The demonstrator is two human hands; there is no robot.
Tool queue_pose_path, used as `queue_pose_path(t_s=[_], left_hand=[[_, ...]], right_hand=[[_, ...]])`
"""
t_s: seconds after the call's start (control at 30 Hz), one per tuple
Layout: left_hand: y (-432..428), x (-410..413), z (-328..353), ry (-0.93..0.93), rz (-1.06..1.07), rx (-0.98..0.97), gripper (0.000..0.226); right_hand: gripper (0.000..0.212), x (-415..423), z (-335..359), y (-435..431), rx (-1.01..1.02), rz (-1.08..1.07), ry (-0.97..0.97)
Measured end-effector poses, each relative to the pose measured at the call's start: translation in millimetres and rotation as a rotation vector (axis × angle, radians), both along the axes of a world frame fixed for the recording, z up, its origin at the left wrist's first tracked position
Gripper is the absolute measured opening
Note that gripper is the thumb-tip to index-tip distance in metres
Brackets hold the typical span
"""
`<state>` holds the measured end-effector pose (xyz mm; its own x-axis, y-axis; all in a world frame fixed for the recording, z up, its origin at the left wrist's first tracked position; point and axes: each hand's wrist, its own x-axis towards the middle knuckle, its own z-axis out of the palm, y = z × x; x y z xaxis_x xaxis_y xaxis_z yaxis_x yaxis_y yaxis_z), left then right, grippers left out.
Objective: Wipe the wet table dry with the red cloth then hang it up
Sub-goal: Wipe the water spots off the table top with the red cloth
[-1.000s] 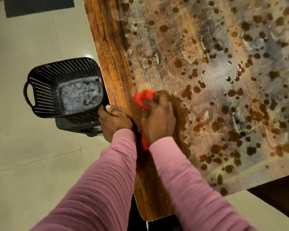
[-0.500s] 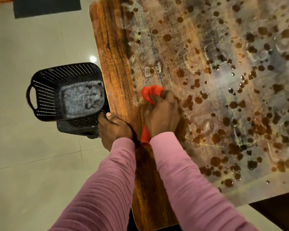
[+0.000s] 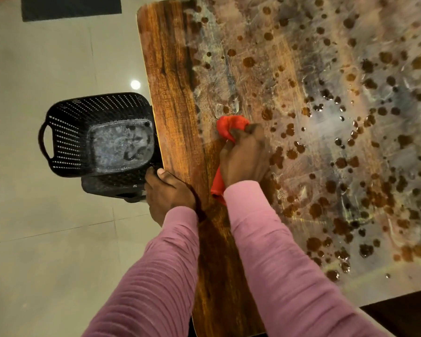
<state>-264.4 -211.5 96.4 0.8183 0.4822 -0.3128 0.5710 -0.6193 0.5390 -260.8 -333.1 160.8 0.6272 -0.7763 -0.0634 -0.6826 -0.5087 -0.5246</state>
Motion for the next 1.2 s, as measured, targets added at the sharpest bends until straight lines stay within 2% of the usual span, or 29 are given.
queue_pose_path(t_s=[0.13, 0.23, 0.3, 0.4, 0.57, 0.63, 0.73, 0.93, 1.0, 1.1, 1.2], left_hand=[[1, 1, 2, 0.029, 0.003, -0.039, 0.042], [2, 0, 3, 0.03, 0.001, -0.082, 0.041], [1, 1, 4, 0.026, -0.005, -0.084, 0.042], [0, 1, 5, 0.017, -0.033, -0.083, 0.043], [1, 0, 6, 0.011, -0.062, -0.09, 0.054], [0, 0, 9, 0.007, -0.066, -0.101, 0.056], [0, 2, 9, 0.024, -0.052, -0.123, 0.045], [9, 15, 14, 0.072, -0.118, -0.131, 0.043], [5, 38, 15, 0.048, -0.114, -0.136, 0.043], [-9, 86, 12, -0.01, -0.113, -0.143, 0.044], [-25, 128, 6, -0.041, -0.077, -0.142, 0.045]], right_hand=[[0.029, 2, -3, 34, -0.013, 0.39, 0.02], [0.031, 2, -4, 27, -0.022, 0.54, 0.045], [0.033, 3, -5, 7, -0.064, 0.447, 0.06], [0.033, 14, -2, -26, -0.082, 0.151, 0.087], [0.023, 10, 0, -15, -0.317, 0.09, 0.201], [0.024, 8, 0, -5, -0.337, 0.101, 0.191], [0.034, 15, 2, 2, -0.238, 0.204, 0.17], [0.053, 5, 0, -1, -0.196, 0.247, 0.26], [0.05, 4, -2, 6, -0.215, 0.255, 0.246], [0.042, 12, -4, 14, -0.23, 0.2, 0.115], [0.038, 22, -6, 30, -0.244, 0.286, 0.048]])
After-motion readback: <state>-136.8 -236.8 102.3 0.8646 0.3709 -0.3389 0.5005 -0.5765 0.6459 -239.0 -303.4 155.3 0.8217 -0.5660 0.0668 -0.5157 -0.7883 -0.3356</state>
